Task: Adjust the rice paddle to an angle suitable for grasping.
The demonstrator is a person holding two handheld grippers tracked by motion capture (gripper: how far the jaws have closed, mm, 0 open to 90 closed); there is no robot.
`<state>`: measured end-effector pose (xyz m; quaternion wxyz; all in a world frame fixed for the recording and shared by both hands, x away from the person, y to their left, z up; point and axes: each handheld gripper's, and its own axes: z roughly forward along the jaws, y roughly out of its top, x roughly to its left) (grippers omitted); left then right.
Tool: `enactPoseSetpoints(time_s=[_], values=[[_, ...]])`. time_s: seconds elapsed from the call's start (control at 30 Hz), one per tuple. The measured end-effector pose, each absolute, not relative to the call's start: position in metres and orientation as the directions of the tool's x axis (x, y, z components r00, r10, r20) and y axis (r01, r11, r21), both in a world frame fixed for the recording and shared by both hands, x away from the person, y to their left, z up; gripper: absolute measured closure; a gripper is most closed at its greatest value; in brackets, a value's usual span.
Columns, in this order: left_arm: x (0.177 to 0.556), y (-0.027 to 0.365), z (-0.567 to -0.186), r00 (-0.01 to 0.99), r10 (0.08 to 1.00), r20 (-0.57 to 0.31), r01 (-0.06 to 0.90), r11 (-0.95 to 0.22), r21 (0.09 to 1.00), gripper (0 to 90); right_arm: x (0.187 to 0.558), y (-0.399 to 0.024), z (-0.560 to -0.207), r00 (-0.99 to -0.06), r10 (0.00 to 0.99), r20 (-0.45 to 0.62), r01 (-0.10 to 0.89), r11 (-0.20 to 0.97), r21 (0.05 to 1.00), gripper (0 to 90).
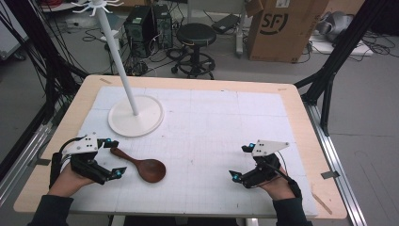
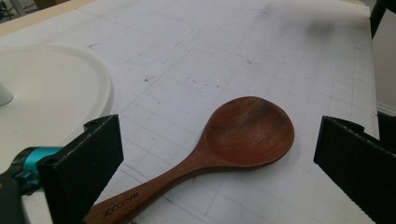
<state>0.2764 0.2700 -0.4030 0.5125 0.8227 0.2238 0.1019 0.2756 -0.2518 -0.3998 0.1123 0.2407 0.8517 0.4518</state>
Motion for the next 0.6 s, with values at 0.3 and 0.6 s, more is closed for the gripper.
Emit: enactPoseSetpoints(time_s=[0.3,0.6], values=[[0.2754,0.2694,-0.4016,0.891,0.448,-0.069,0.252,-0.365,0.896,2.0,0.2704,-0.2553,-0.3965,-0.860,0.510,0.024,0.300,0.468,0.831,0.2],[0.2741,0.2678,-0.3999,0.912,0.405,-0.059,0.233,-0.396,0.888,8.6,0.2683,-0.2545,-0.3951,-0.861,0.509,0.021,0.298,0.470,0.831,0.2]])
